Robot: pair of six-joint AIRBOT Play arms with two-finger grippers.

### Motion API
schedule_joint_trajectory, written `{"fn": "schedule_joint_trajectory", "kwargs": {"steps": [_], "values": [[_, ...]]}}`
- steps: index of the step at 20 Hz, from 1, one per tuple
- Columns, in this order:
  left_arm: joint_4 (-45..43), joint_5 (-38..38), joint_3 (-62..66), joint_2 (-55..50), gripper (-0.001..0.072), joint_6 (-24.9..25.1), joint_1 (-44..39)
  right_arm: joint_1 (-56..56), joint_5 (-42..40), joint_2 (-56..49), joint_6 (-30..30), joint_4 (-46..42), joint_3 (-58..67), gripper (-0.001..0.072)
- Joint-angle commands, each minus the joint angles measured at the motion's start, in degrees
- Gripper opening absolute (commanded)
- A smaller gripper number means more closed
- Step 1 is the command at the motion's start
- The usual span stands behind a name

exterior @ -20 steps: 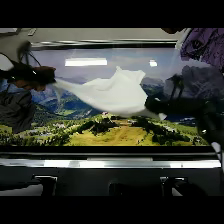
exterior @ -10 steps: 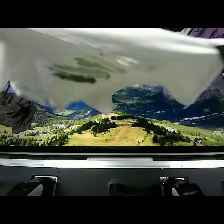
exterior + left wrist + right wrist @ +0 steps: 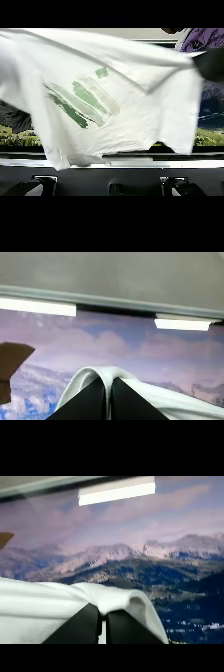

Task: Fold the clothes and pants, and hang the long-sleeved shirts on hangers.

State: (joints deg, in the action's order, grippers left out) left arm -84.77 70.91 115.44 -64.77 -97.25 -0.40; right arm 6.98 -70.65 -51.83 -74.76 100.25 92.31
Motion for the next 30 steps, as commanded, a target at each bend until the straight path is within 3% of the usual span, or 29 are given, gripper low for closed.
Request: {"fn": "schedule_joint_trajectory", "kwargs": {"steps": [1,5,8,12,13,14,15,16,18,21,23,27,30], "values": [[0.2,0.4,0.0,-14.8,0.0012,0.8,0.0,0.0,1.1,-15.1,0.2,0.6,-2.7,0.0034],[4.0,0.3,0.0,-34.4,0.0013,0.6,-0.1,0.1,8.9,-34.7,0.2,1.6,-4.5,0.0034],[8.9,0.2,0.0,-44.7,0.0013,-6.4,-1.0,0.1,12.9,-46.1,0.3,5.7,-4.5,0.0035],[10.0,1.7,0.0,-49.6,0.0023,-9.4,-2.9,0.0,9.8,-52.3,-0.7,8.3,-4.4,0.0036],[10.0,3.1,0.1,-49.2,0.0081,-10.2,-2.9,0.0,8.7,-51.8,-3.4,8.3,-4.2,0.0066],[9.7,4.5,0.1,-48.4,0.0189,-10.4,-2.4,0.0,7.1,-50.9,-7.1,8.2,-3.7,0.0206],[9.2,6.2,0.1,-47.3,0.0345,-10.4,-1.7,-0.1,5.1,-49.7,-11.3,7.7,-2.9,0.0388],[7.8,8.4,0.1,-45.6,0.0412,-10.3,-0.9,-0.4,2.8,-48.4,-14.8,7.5,-2.2,0.0424],[1.5,13.9,0.1,-41.2,0.0412,-9.0,1.2,-3.6,-0.2,-44.3,-16.7,8.0,-1.9,0.0427],[-8.6,19.8,-4.6,-32.7,0.0412,-3.1,4.6,-11.8,-2.7,-36.7,-19.5,8.0,-5.2,0.0427],[-8.0,18.1,-15.9,-24.9,0.0412,-4.2,8.0,-18.6,-2.9,-32.0,-19.5,8.2,-12.6,0.0486],[-5.1,11.2,-44.2,-7.5,0.0412,-4.6,11.5,-28.0,-2.0,-28.0,-21.9,12.9,-28.9,0.0491],[-5.1,10.6,-56.1,-0.3,0.0411,-4.5,11.4,-28.6,1.5,-28.2,-26.1,14.1,-35.3,0.0492]]}}
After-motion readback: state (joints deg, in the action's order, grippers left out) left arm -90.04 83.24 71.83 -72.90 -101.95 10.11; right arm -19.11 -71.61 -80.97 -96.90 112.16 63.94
